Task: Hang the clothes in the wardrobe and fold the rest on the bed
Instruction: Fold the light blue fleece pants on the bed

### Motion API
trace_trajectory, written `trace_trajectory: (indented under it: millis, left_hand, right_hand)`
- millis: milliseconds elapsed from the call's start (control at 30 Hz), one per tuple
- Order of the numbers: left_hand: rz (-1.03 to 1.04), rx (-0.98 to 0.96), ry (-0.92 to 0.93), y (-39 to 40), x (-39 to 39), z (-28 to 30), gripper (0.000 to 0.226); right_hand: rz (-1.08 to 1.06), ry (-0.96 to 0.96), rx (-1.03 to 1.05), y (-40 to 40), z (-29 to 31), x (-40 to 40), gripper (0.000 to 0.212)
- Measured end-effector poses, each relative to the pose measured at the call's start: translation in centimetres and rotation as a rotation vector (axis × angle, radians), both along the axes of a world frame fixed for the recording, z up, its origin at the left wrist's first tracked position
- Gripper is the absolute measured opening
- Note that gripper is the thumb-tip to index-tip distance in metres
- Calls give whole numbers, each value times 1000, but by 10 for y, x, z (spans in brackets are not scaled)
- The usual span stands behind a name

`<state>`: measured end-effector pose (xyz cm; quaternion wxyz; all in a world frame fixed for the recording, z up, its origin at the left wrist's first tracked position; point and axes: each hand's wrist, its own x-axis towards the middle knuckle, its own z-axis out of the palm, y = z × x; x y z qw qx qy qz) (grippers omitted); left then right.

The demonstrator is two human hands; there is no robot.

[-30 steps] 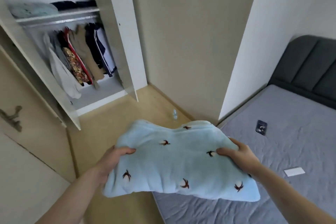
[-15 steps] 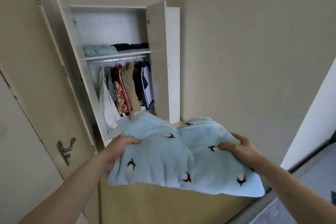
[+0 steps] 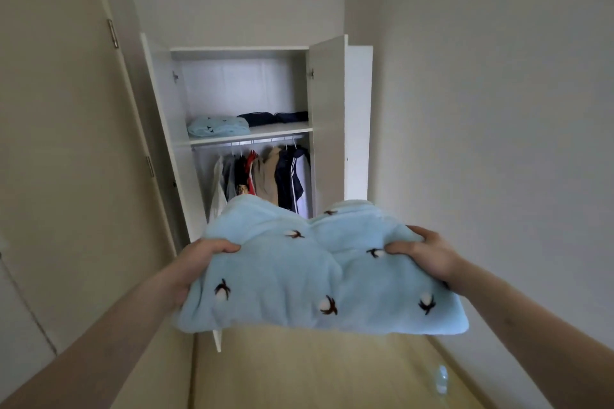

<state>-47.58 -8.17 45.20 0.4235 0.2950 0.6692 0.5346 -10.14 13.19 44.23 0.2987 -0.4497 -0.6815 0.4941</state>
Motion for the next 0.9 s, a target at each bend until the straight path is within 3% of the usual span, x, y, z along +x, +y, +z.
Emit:
trace_trajectory:
  millis: [400,900]
  left_hand:
    - [166,21,65,118,-118,24,57]
    - [103,78,14,316,-314,44,57]
  right_hand:
    - [141,14,32,166,34,-150,46]
    - [63,30,82,337,59,-333,56]
